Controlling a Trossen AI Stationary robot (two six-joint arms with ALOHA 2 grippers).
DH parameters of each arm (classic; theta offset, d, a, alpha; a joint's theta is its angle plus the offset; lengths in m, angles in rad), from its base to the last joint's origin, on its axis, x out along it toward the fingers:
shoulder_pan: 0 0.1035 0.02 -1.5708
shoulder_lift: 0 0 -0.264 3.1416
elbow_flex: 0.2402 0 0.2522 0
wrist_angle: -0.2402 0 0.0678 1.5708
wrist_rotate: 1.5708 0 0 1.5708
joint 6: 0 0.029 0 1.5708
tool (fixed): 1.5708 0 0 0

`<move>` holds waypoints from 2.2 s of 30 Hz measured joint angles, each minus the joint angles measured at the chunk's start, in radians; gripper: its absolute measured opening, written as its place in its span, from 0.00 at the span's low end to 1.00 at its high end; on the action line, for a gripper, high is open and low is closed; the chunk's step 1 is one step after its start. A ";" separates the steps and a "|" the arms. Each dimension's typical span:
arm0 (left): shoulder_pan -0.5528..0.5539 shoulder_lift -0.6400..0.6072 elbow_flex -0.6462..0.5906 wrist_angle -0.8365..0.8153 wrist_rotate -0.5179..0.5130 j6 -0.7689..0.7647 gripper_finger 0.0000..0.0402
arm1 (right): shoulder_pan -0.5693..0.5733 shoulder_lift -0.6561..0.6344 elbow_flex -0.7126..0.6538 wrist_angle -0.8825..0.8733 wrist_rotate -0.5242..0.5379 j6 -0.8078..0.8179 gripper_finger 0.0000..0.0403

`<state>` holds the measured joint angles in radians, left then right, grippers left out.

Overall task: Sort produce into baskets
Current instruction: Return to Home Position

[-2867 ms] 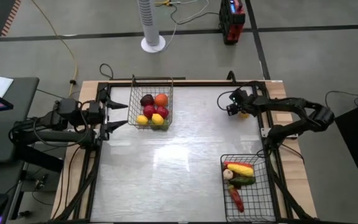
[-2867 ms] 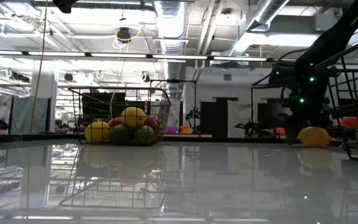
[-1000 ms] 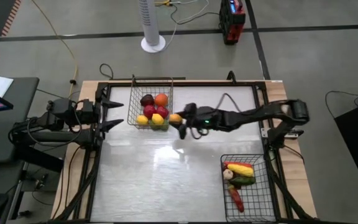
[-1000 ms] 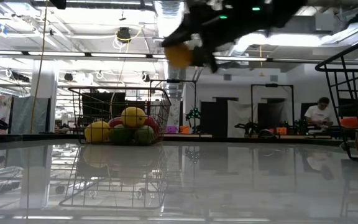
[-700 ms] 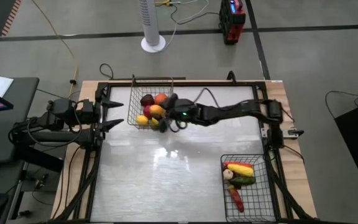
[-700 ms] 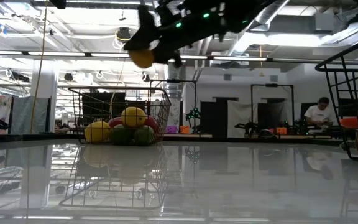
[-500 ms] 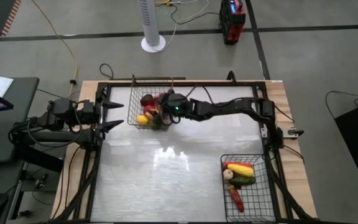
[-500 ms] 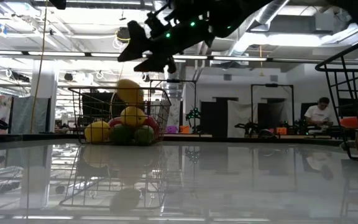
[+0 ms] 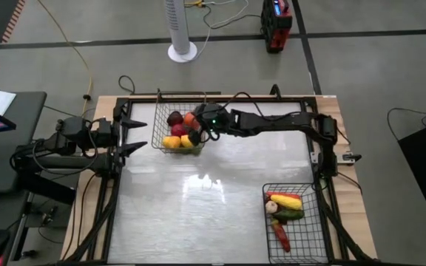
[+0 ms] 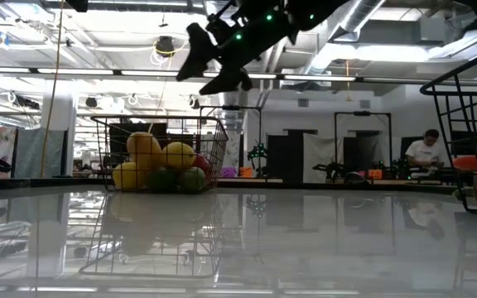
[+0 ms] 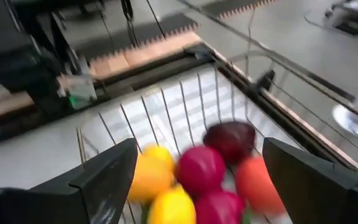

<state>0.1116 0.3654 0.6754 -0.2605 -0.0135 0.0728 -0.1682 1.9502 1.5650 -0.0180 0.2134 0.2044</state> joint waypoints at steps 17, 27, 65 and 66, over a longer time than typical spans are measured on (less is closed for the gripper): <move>0.000 -0.006 0.001 -0.008 0.007 -0.022 0.69 | 0.181 -0.285 -0.337 -0.096 0.411 0.074 0.90; 0.000 -0.006 0.001 -0.012 -0.023 -0.014 0.69 | 0.182 -0.657 -0.900 0.324 0.426 0.196 0.86; 0.000 0.006 -0.139 0.204 -0.054 -0.045 0.69 | 0.319 -1.220 -1.557 0.851 0.470 -0.035 0.84; 0.000 0.001 -0.154 0.191 -0.056 -0.063 0.69 | 0.321 -1.227 -1.557 0.853 0.470 -0.044 0.84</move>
<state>0.1116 0.3665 0.5213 -0.0692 -0.0696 0.0101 0.1527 0.7227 0.0078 0.8350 0.6834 0.1604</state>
